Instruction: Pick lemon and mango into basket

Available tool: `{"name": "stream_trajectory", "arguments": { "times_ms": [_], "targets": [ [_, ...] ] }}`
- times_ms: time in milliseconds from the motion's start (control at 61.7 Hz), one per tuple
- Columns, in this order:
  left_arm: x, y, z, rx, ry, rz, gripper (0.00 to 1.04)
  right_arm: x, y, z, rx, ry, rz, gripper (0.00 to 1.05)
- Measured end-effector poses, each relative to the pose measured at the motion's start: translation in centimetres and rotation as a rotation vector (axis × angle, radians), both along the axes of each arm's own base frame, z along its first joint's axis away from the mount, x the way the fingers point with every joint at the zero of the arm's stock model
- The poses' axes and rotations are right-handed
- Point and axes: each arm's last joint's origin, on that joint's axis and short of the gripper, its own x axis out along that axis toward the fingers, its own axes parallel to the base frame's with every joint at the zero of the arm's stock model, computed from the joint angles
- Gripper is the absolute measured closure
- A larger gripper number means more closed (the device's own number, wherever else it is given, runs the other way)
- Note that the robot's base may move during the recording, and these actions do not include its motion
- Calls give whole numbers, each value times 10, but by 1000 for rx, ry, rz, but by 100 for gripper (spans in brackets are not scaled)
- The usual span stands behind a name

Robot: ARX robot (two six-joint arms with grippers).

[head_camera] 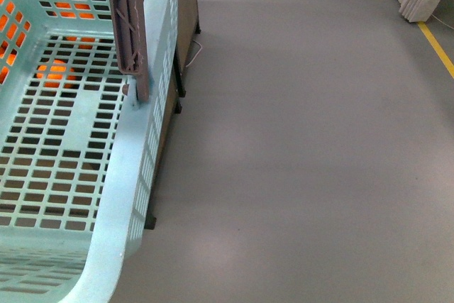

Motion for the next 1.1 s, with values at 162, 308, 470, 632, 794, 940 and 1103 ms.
{"name": "stream_trajectory", "arguments": {
  "times_ms": [162,308,470,632,794,940,1103],
  "targets": [
    [0,0,0,5,-1,7,88,0,0,0,0,-1,0,9],
    [0,0,0,5,-2,6,88,0,0,0,0,-2,1,9],
    [0,0,0,5,-2,6,88,0,0,0,0,-2,0,9],
    [0,0,0,5,-2,6,88,0,0,0,0,-2,2,9],
    [0,0,0,5,-2,6,88,0,0,0,0,-2,-2,9],
    [0,0,0,5,-1,6,88,0,0,0,1,-1,1,9],
    [0,0,0,5,-1,7,88,0,0,0,0,-2,1,9]
  ]
}}
